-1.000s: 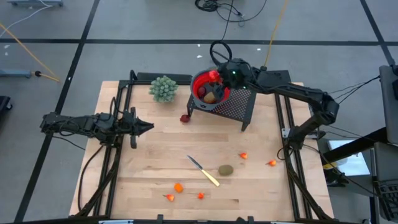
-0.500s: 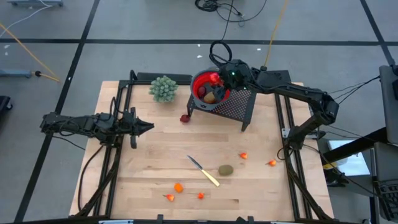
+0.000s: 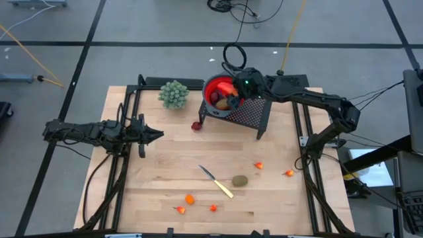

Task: Pick & Place Fruit
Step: Put the red mango into the red strainer bowl on the shelf, then put the brown kiwi into the red strainer bowl on the shelf

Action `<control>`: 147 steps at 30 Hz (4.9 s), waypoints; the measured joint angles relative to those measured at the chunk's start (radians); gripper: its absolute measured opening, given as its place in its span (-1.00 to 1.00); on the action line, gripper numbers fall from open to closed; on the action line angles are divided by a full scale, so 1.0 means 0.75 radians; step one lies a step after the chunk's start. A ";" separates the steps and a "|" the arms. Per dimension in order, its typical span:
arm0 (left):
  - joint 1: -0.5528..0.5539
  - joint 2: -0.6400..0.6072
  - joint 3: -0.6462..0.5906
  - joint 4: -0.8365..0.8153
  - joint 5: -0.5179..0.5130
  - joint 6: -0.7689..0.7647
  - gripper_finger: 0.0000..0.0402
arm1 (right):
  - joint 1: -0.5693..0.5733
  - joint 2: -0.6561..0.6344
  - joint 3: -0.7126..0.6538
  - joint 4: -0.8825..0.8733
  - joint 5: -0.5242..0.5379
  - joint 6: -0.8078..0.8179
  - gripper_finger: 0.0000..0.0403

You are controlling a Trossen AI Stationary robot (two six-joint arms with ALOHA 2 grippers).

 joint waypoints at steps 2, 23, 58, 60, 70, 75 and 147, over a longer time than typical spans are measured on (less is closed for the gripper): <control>0.001 0.000 0.000 0.000 0.000 0.000 -0.88 | 0.000 0.000 -0.005 0.024 0.001 0.000 0.40; 0.000 0.000 0.000 0.000 0.000 0.009 -0.88 | 0.093 -0.193 -0.005 0.105 0.003 -0.104 0.10; 0.001 0.002 0.000 -0.005 0.001 0.022 -0.88 | 0.820 -0.587 -0.495 0.525 0.004 0.111 -1.00; 0.001 0.002 0.000 -0.005 0.001 0.022 -0.88 | 0.877 -0.601 -0.572 0.618 0.005 0.126 -1.00; 0.001 0.002 0.000 -0.002 0.001 0.021 -0.88 | 1.135 -0.603 -0.764 0.793 0.146 0.123 -1.00; 0.001 0.002 0.000 -0.002 0.001 0.021 -0.88 | 1.211 -0.603 -0.781 0.794 0.147 0.151 -1.00; 0.001 0.002 0.000 -0.011 0.002 0.021 -0.88 | 1.164 0.065 -0.111 -0.337 -0.169 0.602 -1.00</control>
